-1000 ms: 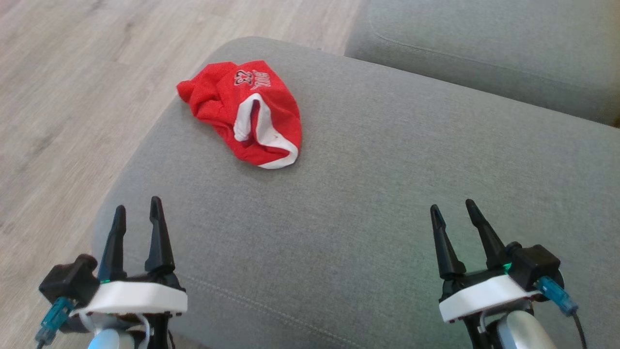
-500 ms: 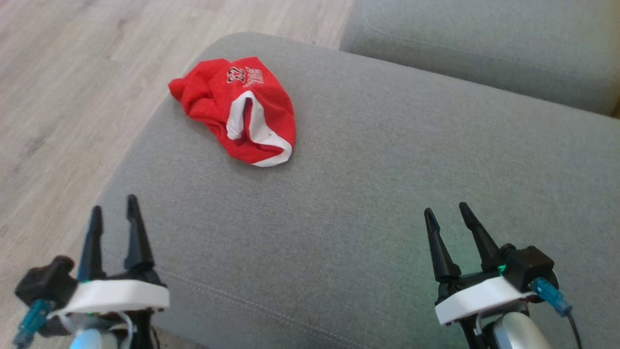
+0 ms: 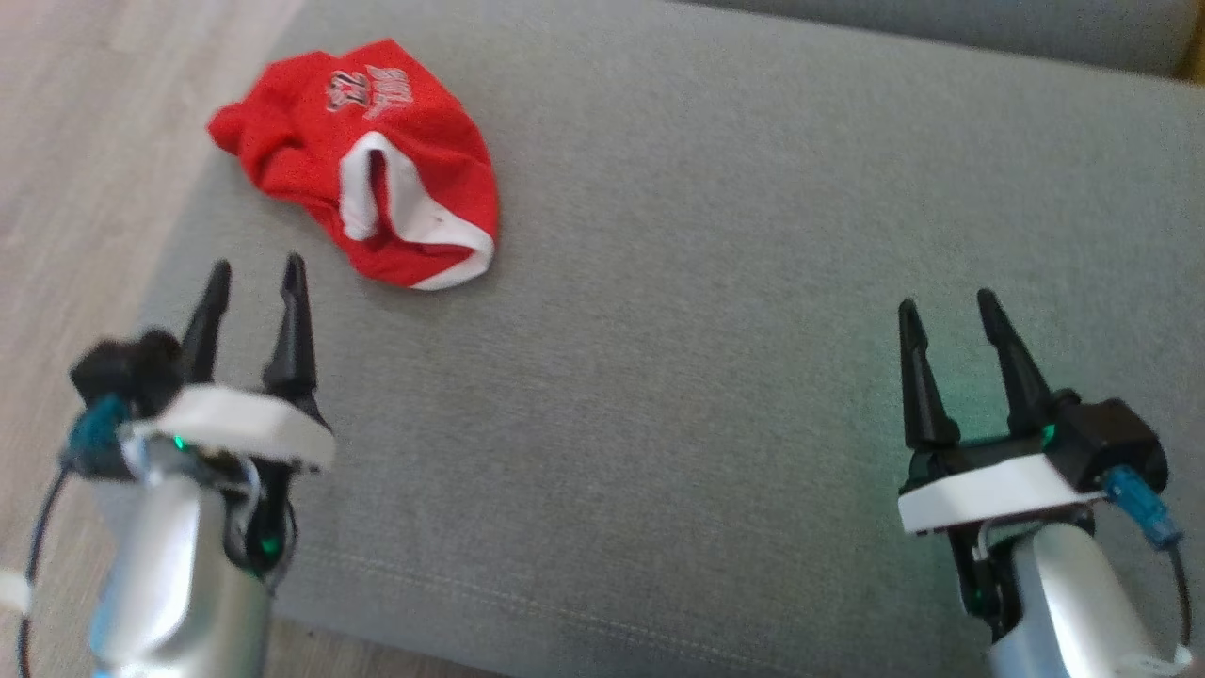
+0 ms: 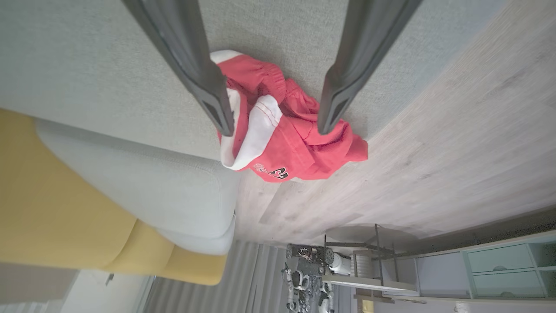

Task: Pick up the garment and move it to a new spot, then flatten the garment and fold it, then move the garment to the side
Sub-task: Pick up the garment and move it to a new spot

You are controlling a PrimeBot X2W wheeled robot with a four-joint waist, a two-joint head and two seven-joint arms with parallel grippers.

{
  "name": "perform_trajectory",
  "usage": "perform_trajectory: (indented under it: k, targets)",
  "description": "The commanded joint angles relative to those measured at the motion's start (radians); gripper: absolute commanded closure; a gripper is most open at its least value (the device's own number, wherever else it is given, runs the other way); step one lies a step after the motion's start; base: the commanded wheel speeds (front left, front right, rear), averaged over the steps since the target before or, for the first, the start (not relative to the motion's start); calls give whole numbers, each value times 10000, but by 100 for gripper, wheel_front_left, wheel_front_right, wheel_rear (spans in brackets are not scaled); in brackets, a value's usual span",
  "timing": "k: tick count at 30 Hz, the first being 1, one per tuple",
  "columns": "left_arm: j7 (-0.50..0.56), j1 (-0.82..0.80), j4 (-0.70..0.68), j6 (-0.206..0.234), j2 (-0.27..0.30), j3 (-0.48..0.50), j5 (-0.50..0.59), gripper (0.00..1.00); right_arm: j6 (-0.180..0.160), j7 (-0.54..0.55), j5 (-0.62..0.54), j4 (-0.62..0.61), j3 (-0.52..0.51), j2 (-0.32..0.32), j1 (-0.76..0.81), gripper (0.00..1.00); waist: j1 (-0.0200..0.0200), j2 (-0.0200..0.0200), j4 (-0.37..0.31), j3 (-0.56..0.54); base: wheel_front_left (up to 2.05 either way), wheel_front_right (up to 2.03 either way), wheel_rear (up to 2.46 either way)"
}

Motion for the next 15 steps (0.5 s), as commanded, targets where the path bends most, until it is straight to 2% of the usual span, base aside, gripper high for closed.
perform_trajectory:
  k: [1, 6, 15]
  targets:
    - [92, -662, -50, -53, 455, 245, 86, 0, -9, 25, -77, -423, 180, -20, -402, 0, -1, 0, -406, 436, 0, 0, 0]
    - [661, -1962, 1516, -109, 1125, 105, 199, 0, -9, 110, -200, -686, 73, -20, -610, 0, -1, 0, -835, 925, 0, 0, 0]
    - [1490, -3851, 3910, -152, 1717, 30, -21, 0, -9, 149, -259, -921, 98, -20, -842, 0, -1, 0, -1373, 1589, 0, 0, 0]
